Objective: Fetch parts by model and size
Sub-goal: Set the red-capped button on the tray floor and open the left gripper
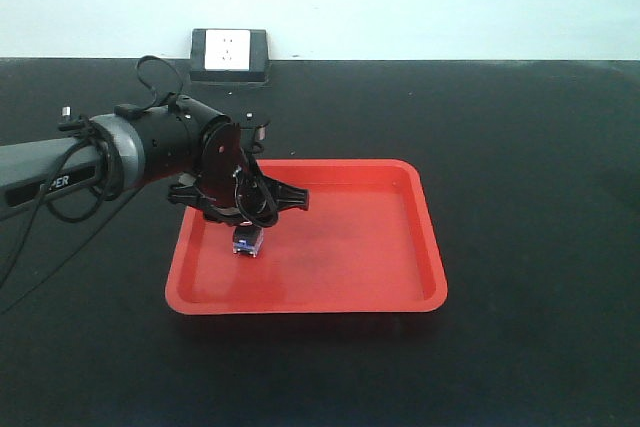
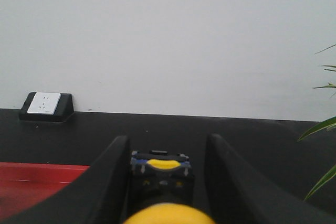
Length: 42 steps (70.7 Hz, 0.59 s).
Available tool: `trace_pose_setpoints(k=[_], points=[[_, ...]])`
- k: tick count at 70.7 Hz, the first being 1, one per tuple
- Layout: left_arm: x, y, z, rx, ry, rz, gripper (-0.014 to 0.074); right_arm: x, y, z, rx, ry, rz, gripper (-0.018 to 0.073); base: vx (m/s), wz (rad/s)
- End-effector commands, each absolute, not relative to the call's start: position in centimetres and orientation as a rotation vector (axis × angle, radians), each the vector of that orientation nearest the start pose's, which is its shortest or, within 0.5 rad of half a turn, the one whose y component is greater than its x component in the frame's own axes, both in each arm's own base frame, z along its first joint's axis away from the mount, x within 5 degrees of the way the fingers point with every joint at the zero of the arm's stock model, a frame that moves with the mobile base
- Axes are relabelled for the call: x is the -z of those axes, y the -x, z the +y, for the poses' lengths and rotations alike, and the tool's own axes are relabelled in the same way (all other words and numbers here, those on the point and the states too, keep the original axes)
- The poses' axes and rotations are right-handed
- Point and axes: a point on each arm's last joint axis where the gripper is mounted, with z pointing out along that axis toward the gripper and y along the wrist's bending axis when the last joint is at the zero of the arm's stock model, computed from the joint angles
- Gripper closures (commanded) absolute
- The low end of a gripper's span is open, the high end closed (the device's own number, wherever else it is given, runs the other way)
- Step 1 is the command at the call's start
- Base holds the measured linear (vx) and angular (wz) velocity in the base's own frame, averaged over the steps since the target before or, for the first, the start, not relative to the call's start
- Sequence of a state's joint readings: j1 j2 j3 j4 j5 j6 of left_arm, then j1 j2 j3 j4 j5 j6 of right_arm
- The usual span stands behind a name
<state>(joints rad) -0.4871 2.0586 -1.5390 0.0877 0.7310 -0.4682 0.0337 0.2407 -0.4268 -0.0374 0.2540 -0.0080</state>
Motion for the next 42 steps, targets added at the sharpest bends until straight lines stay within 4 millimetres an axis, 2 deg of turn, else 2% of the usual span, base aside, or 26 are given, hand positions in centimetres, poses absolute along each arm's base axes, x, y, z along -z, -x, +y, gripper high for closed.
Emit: trace_pose_setpoints(k=[1, 29, 42], points=[[-21.90, -39.51, -20.28, 0.238, -0.086, 2.623, 0.0596, -33.44, -6.01, 0.10, 0.023, 0.049, 1.445, 0.0568, 0.00, 0.00], [-20.95, -39.64, -20.34, 0.224, -0.087, 2.649, 0.0593, -33.43, -6.01, 0.10, 0.023, 0.049, 1.447, 0.0568, 0.00, 0.00], [-20.94, -39.63, -20.34, 0.224, -0.087, 2.650, 0.0552, -33.43, -6.01, 0.10, 0.023, 0.049, 1.447, 0.0568, 0.00, 0.00]])
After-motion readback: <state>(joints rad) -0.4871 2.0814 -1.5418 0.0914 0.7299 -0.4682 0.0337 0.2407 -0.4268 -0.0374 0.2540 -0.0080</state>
